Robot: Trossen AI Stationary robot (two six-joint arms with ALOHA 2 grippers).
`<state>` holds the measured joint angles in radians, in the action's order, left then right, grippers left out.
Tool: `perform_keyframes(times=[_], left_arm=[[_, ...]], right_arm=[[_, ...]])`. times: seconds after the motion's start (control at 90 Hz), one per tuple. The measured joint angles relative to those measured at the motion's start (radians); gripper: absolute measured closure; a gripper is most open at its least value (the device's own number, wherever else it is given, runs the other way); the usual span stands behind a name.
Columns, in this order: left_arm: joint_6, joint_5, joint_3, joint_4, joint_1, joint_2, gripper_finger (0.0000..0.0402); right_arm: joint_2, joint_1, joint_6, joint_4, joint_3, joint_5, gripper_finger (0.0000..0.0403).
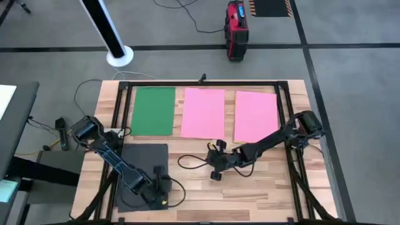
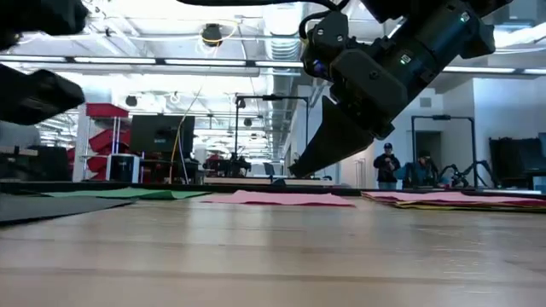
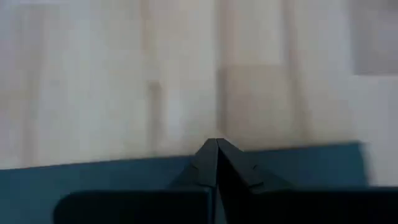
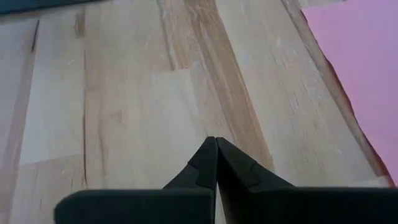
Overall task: Organize paper
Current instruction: Stack the black paper on top of the black paper
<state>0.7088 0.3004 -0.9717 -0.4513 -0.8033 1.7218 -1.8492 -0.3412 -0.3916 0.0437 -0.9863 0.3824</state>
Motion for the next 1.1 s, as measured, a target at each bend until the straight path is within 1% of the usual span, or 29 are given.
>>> perform_keyframes(times=[0.078, 0.189, 0.511, 0.744, 1.1], left_arm=[[-0.008, -0.085, -0.008, 0.002, -0.022, 0.000, 0.0402], [0.026, -0.187, -0.009, 0.001, -0.071, 0.000, 0.0401], [0.169, -0.347, -0.009, 0.001, -0.254, 0.000, 0.0402], [0.280, -0.397, 0.015, -0.050, -0.345, 0.000, 0.0402], [0.395, -0.381, 0.030, -0.070, -0.395, -0.001, 0.0401]], right_arm=[[0.000, 0.000, 0.000, 0.000, 0.000, -0.006, 0.0403], [0.000, -0.002, 0.001, 0.001, 0.000, -0.018, 0.0403], [0.000, -0.007, 0.007, 0.004, 0.000, -0.037, 0.0403], [0.000, -0.006, 0.007, 0.018, 0.000, -0.038, 0.0403], [0.000, -0.006, 0.006, 0.018, 0.000, -0.038, 0.0403]])
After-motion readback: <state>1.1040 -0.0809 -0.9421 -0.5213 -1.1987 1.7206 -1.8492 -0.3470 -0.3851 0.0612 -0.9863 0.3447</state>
